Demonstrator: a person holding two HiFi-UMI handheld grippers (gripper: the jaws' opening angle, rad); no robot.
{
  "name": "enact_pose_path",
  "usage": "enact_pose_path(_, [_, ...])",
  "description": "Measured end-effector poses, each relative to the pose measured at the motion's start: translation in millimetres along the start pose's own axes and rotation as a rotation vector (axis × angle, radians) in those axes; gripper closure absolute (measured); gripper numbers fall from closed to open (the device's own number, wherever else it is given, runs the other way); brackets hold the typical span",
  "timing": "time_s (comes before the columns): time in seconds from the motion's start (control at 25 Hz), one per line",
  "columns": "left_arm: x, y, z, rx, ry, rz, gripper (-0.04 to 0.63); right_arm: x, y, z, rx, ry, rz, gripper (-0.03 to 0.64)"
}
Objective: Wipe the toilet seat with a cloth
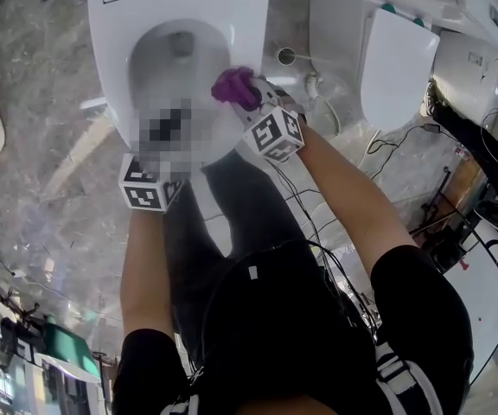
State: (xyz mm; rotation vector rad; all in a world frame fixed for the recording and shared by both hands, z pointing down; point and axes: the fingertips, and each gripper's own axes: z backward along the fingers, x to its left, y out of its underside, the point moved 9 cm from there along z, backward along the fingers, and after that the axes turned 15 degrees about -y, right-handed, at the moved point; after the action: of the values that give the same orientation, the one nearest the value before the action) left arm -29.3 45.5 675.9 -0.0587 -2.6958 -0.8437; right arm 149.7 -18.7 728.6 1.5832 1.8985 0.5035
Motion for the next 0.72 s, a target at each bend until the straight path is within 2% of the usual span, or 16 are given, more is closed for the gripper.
enact_pose_path(0.28, [19,-4,-3,0.007,0.039,0.010,0.586,-56,-28,-11,-0.050,0.311,-0.185,0.569])
enact_pose_path(0.56, [46,-16,-2,0.023,0.084,-0.014,0.586,-102,-59,-22,-0.181,0.534,-0.418,0.569])
enact_pose_path(0.72, [67,-23,2,0.035,0.111,-0.032,0.586,-114,-71,-29,-0.218,0.633,-0.485,0.569])
